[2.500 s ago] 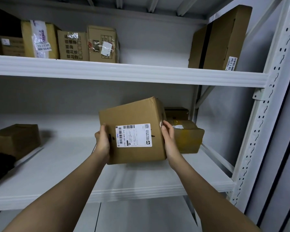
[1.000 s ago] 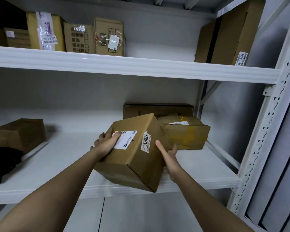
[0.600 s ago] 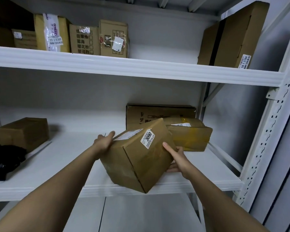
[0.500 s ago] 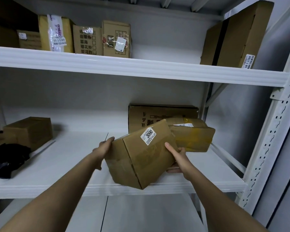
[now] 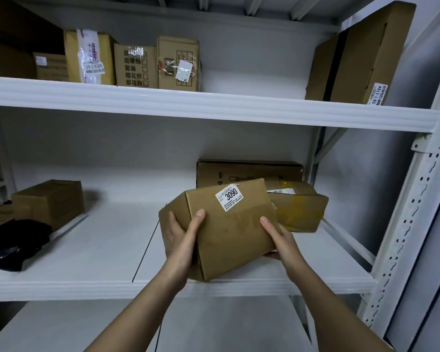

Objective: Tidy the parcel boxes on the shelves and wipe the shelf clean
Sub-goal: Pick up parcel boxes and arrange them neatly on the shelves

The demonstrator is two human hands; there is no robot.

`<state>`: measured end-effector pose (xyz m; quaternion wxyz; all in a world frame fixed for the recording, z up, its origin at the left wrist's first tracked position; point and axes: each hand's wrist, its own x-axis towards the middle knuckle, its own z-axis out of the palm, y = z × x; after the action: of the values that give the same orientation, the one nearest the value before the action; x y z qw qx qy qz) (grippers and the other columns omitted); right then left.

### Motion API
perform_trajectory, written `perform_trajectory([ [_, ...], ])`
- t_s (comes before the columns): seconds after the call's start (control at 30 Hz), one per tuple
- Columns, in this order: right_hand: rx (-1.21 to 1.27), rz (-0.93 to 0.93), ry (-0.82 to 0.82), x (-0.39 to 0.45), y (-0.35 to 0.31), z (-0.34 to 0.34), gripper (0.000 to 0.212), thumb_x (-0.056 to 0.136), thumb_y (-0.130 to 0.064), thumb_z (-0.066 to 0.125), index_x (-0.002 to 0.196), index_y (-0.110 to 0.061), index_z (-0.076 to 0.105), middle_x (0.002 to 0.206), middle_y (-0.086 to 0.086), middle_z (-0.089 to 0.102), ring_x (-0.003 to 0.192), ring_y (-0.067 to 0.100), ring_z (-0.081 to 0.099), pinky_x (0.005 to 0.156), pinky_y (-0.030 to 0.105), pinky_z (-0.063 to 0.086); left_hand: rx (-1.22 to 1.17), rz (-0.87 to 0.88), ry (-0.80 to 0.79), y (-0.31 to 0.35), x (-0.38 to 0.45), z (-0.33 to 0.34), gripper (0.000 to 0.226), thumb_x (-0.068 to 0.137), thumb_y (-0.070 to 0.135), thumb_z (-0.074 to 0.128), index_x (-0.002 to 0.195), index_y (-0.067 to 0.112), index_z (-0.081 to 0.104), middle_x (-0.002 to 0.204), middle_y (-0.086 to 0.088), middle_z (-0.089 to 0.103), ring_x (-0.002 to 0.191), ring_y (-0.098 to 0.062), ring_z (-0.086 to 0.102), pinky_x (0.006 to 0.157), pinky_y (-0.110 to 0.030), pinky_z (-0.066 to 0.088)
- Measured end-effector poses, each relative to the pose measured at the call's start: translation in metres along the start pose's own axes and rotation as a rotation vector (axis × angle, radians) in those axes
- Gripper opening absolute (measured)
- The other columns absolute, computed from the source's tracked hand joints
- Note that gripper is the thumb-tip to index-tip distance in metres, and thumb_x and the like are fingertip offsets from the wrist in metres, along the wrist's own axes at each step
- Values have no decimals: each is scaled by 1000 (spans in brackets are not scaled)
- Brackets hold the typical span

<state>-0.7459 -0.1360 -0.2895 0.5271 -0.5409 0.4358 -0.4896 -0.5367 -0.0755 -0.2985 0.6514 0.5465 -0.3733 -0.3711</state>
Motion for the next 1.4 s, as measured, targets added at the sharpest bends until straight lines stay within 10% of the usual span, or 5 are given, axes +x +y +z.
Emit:
perform_trajectory([
  [0.33, -115, -335, 481, -65, -49, -23, 34, 94, -59, 38, 76, -43, 61, 87, -19, 62, 93, 12, 59, 90, 41, 50, -203, 190, -316, 81, -42, 33, 69, 74, 62, 60, 137, 48, 34, 130, 13, 57, 111, -13, 62, 89, -40, 53],
  [0.57, 225, -522, 562, -117, -92, -50, 19, 97, -34, 49, 93, -33, 69, 90, -21, 72, 90, -7, 64, 76, 16, 45, -264, 112, -530, 120, -61, 66, 67, 73, 64, 59, 133, 33, 52, 123, 1, 65, 108, -20, 66, 76, -36, 56],
  [1.07, 540, -1019, 849, -175, -153, -58, 51, 85, -41, 53, 132, -21, 55, 122, -6, 65, 108, 4, 62, 80, 13, 51, -333, 196, -926, 210, -89, 130, 49, 74, 59, 52, 106, 27, 68, 100, -6, 74, 86, -22, 71, 84, -44, 54],
  [1.4, 412, -1162, 768, -132, -199, -28, 51, 76, -62, 53, 125, -48, 51, 139, -14, 51, 130, 8, 47, 108, 39, 40, -379, 406, -853, 282, -60, 112, 48, 84, 57, 45, 114, 25, 65, 105, -3, 73, 89, -16, 71, 75, -38, 59],
])
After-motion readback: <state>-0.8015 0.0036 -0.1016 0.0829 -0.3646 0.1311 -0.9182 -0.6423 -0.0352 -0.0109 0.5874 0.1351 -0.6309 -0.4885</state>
